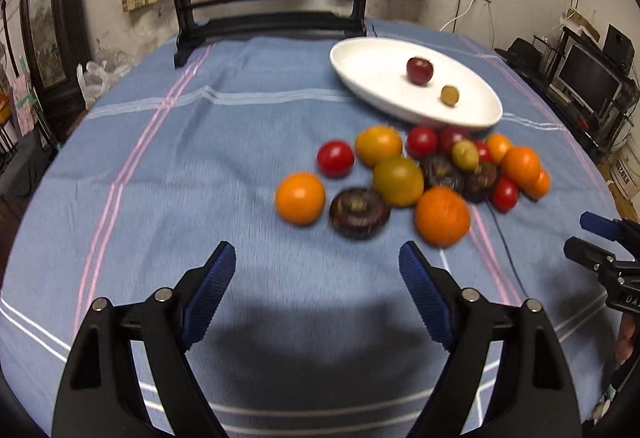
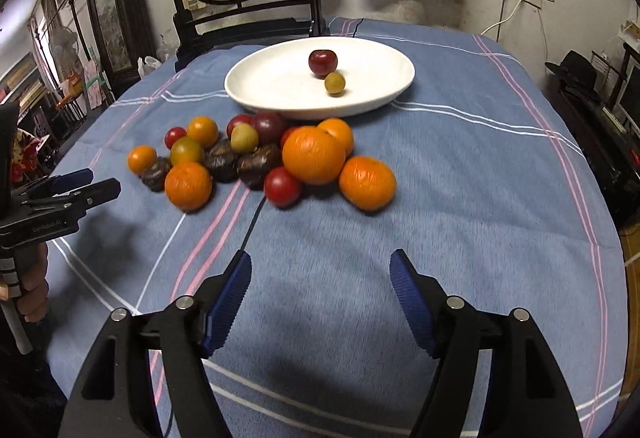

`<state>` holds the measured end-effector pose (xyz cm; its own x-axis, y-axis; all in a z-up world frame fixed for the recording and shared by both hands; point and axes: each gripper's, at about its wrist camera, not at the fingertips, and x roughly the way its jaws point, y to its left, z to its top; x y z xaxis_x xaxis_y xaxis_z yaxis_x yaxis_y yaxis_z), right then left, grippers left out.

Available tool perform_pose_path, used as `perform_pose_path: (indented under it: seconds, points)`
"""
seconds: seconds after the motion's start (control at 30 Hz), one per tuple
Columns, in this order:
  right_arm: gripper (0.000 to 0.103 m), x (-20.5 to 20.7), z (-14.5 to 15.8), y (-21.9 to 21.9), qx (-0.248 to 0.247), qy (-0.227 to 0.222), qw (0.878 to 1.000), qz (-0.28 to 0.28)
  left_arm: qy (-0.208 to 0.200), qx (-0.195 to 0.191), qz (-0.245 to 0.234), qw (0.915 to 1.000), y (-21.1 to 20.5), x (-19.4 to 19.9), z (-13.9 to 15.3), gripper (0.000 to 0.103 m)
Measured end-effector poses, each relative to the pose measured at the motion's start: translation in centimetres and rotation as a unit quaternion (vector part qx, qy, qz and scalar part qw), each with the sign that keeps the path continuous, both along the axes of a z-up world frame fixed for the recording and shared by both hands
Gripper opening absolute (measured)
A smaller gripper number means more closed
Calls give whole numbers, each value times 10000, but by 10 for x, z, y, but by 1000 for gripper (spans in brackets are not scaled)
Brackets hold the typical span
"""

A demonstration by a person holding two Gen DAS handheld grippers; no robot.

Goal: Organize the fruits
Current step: 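Grasp dark brown round fruit with left tool while right tool grasps a mandarin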

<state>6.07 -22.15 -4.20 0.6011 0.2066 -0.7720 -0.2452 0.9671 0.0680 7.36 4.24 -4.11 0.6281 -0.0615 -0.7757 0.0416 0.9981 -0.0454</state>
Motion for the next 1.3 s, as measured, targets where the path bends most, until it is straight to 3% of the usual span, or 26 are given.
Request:
perform_pose_path:
  seconds: [0.07,0.5,0.67,0.73,0.8,0.83,1.07,1.2,1.3]
  points:
    - [83,2,-4,-1,-98,57,9999,-62,126,-141,56,9998,4,-1,-6,82]
    - [83,47,-20,1,-487,233,9983,-218,257,-215,10,9994,0,-2,-23,82]
    - [67,79,-26,2,-608,261,9975,-240,268,-174,-76,9995,-2,-1,-24,82]
    - [65,87,-28,1,-607,237,9973,-345,317,-160,-108,9993,-4,0,-25,82]
    - [54,91,-31,3,-554,228,9977,-324,363,-163,-114,9991,-6,2,-26,82]
    - [43,91,-30,5,-510,206,9981,-278,385,-151,-121,9991,-6,3,-26,82]
    - [43,77,-23,-7,-176,25,9991,-394,512,-145,-184,9984,-18,15,-25,81]
    - [43,72,-20,-16,57,-73,9991,-410,544,-144,-250,9981,-28,27,-29,67]
    - [43,69,-17,-16,93,-134,9992,-354,506,108,-271,9983,-36,35,-30,65]
